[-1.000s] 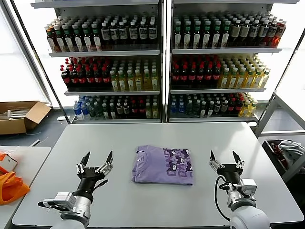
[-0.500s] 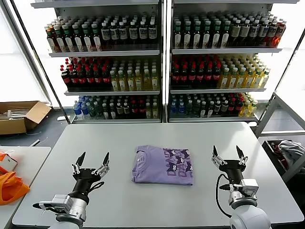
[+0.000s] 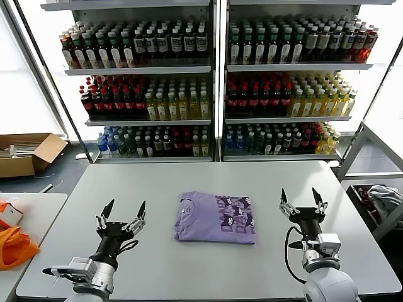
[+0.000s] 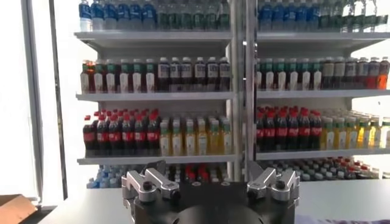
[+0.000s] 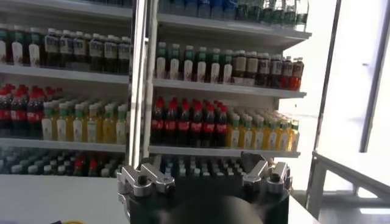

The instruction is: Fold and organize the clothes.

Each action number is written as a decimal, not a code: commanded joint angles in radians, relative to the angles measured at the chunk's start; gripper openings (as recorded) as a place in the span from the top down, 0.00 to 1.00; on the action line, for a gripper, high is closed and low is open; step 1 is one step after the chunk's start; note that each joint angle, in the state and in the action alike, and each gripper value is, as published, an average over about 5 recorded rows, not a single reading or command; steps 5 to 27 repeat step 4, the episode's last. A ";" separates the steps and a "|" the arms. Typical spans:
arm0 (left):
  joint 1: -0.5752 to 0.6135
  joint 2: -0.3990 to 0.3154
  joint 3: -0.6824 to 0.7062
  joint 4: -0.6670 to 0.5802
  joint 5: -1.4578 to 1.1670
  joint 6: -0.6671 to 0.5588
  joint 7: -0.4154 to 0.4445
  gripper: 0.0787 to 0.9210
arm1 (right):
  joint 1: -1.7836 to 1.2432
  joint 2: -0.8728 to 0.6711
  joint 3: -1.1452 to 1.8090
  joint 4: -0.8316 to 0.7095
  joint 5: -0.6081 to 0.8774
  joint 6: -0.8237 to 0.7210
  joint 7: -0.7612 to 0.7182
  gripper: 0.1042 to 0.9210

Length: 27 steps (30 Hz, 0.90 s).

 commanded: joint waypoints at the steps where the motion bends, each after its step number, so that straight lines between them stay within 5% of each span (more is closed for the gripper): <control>1: 0.017 -0.019 0.016 -0.001 0.042 0.018 0.019 0.12 | 0.002 0.004 -0.005 0.011 -0.012 -0.006 -0.002 0.12; 27: 0.017 -0.017 0.013 0.000 0.044 0.019 0.022 0.12 | 0.000 0.004 -0.010 0.012 -0.016 -0.007 -0.001 0.12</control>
